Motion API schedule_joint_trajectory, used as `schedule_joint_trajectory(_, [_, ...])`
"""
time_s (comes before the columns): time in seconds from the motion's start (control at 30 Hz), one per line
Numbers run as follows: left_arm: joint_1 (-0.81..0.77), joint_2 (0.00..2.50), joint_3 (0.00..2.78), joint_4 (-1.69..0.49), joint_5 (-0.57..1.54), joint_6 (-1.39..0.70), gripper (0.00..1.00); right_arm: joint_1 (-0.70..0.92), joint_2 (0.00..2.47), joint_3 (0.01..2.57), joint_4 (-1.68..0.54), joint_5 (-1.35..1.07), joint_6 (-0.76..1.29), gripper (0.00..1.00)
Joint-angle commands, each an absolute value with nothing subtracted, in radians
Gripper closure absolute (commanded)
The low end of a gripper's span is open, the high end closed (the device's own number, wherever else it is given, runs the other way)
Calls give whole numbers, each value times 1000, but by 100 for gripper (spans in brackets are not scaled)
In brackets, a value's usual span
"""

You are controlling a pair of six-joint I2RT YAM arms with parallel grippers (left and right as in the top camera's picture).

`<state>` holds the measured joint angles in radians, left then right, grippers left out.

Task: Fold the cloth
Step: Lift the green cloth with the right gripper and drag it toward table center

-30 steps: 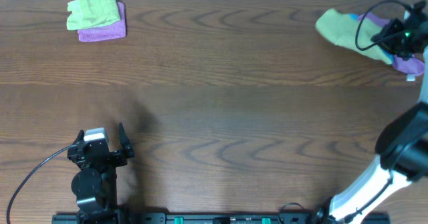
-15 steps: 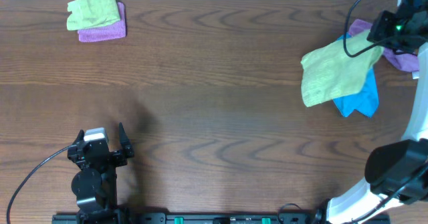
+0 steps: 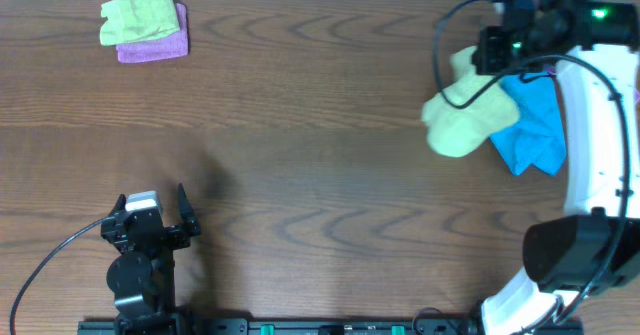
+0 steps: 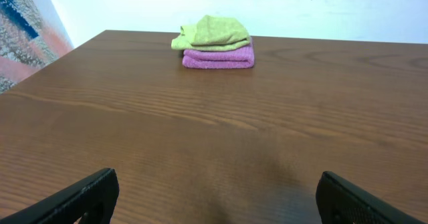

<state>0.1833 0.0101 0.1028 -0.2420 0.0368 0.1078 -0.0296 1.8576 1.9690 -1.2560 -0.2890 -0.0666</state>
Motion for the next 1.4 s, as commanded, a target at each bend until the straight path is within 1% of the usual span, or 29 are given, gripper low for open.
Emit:
schedule_joint_trajectory(0.0, [190, 4, 76, -253, 23, 104, 4, 40, 1829, 1980, -1264, -304, -95, 98])
schedule_joint_trajectory(0.3, [190, 4, 76, -253, 23, 104, 5, 296, 1741, 1980, -1269, -304, -95, 98])
schedule_joint_trajectory(0.47, [190, 4, 76, -253, 23, 104, 5, 416, 1732, 1980, -1293, -304, -95, 98])
schedule_joint_trajectory(1.03, [190, 4, 76, -253, 23, 104, 5, 621, 1732, 1980, -1328, -384, -114, 98])
schedule_joint_trajectory(1.27, [190, 4, 76, -253, 23, 104, 5, 647, 1732, 1980, -1329, -392, -125, 99])
schedule_joint_trajectory(1.37, [190, 4, 76, -253, 23, 104, 5, 641, 1734, 1979, -1327, -362, -171, 98])
